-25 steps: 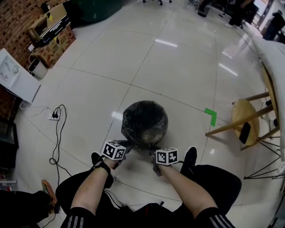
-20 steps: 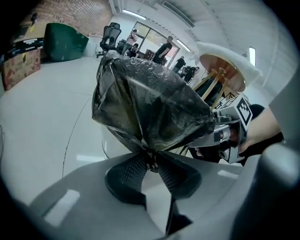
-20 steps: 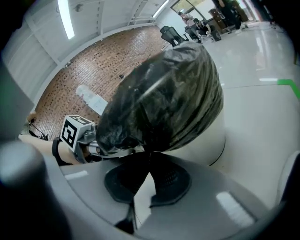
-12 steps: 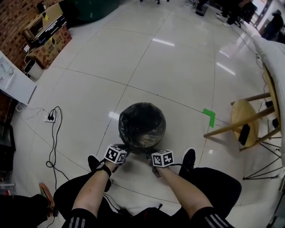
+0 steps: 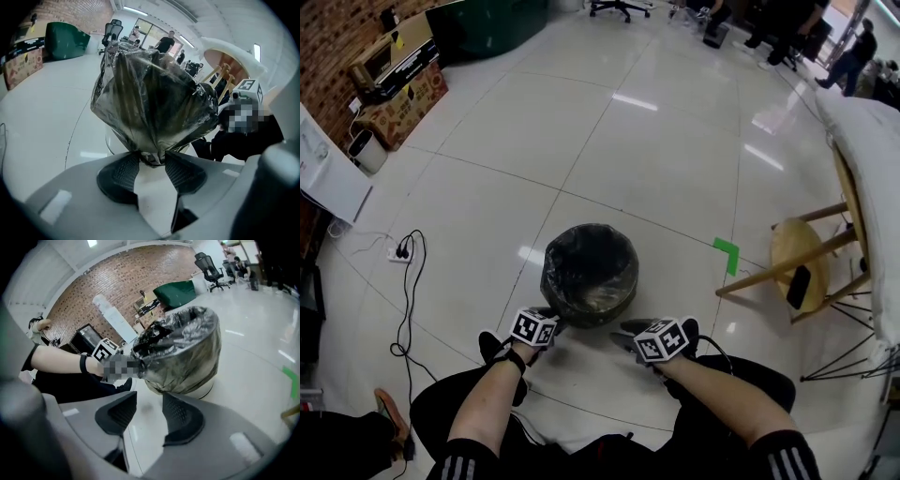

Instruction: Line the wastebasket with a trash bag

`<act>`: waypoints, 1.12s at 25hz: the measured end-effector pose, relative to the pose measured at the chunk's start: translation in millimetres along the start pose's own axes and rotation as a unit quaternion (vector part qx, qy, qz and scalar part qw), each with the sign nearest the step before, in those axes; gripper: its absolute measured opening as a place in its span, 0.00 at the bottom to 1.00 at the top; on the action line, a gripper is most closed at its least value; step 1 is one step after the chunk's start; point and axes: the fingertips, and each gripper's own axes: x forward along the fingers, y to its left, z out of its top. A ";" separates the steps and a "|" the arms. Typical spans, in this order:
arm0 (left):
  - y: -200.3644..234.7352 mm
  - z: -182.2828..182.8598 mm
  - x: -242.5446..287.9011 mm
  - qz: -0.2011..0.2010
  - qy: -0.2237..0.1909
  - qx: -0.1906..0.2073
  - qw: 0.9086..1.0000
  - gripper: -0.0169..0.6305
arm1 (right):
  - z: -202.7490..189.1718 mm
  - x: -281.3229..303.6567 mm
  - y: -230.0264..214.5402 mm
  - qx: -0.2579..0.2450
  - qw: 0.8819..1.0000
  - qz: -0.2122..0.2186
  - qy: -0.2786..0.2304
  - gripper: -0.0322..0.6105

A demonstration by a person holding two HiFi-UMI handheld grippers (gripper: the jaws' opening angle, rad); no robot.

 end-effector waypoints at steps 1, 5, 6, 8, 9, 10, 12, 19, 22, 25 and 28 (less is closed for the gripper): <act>0.7 0.3 -4.2 0.002 0.000 0.000 1.000 0.29 | 8.2 -11.9 -0.2 -0.004 1.000 -0.006 -0.006 0.34; 4.0 8.7 -29.0 0.013 -0.006 0.004 1.000 0.30 | 69.4 -57.3 -0.2 -0.044 0.995 -0.036 -0.080 0.34; 4.6 12.3 -35.4 0.015 -0.007 0.005 1.000 0.31 | 87.9 -66.9 0.5 -0.062 0.992 -0.045 -0.097 0.34; 7.1 14.7 -45.6 0.017 -0.005 0.001 1.000 0.34 | 122.3 -78.0 4.1 -0.102 0.987 -0.055 -0.114 0.32; 9.1 14.0 -49.2 0.020 -0.002 -0.001 1.000 0.34 | 138.0 -78.3 6.4 -0.124 0.984 -0.058 -0.113 0.30; 11.2 12.7 -51.8 0.022 0.000 -0.004 1.000 0.34 | 151.8 -74.7 8.6 -0.146 0.982 -0.060 -0.103 0.28; 13.9 10.0 -54.6 0.027 0.002 -0.009 1.000 0.34 | 169.9 -56.8 14.0 -0.189 0.978 -0.060 -0.060 0.25; 16.9 25.1 -54.2 0.020 -0.029 -0.025 0.999 0.34 | 169.5 46.5 1.0 -0.285 0.949 -0.070 0.115 0.22; 18.3 25.8 -40.9 0.019 -0.024 -0.025 0.999 0.34 | 163.4 80.7 -10.5 -0.275 0.949 -0.056 0.144 0.22; 19.0 27.2 -29.7 0.015 -0.030 -0.024 0.999 0.34 | 158.7 112.3 -18.4 -0.274 0.949 -0.041 0.153 0.21; 17.7 35.5 -23.8 0.008 -0.049 -0.031 0.998 0.34 | 149.9 138.8 -25.6 -0.275 0.947 -0.029 0.160 0.17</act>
